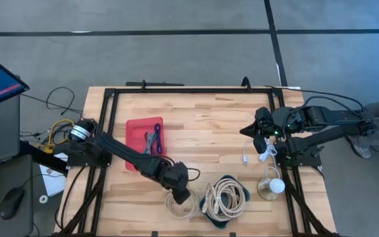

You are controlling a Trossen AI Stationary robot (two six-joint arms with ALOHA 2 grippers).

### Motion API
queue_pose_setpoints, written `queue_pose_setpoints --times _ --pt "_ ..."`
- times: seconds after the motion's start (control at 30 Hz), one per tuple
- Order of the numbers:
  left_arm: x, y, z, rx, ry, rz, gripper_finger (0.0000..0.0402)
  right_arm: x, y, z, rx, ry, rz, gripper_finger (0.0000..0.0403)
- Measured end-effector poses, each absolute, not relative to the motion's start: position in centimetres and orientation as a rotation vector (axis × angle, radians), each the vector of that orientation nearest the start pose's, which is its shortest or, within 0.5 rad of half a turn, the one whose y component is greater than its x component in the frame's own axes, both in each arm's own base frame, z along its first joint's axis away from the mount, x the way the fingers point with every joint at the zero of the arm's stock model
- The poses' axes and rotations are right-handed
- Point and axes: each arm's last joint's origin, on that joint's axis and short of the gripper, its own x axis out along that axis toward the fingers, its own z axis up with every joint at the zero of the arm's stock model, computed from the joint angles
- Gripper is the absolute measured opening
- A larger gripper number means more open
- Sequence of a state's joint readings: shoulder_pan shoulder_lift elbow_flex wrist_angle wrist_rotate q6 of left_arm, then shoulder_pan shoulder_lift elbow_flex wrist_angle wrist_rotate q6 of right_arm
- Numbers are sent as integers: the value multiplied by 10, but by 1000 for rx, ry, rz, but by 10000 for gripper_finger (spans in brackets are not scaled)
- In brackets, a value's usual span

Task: Pick & Place USB Port
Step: Put the white HDMI cable into the blue bin

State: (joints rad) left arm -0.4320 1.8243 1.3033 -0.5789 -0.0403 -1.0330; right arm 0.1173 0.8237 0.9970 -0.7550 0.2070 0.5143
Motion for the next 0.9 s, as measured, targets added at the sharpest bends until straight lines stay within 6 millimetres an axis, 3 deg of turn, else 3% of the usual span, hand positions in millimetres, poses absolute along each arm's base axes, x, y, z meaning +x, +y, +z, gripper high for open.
queue_pose_setpoints --times 0.2,0.53,0.9 --pt "339 -158 192 -670 1211 193 159 151 12 346 406 536 -232 8" --pt "320 -151 163 -618 1294 259 159 152 12 346 415 529 -232 8" --pt "328 -155 160 -640 1219 215 159 152 12 346 417 529 -233 8"
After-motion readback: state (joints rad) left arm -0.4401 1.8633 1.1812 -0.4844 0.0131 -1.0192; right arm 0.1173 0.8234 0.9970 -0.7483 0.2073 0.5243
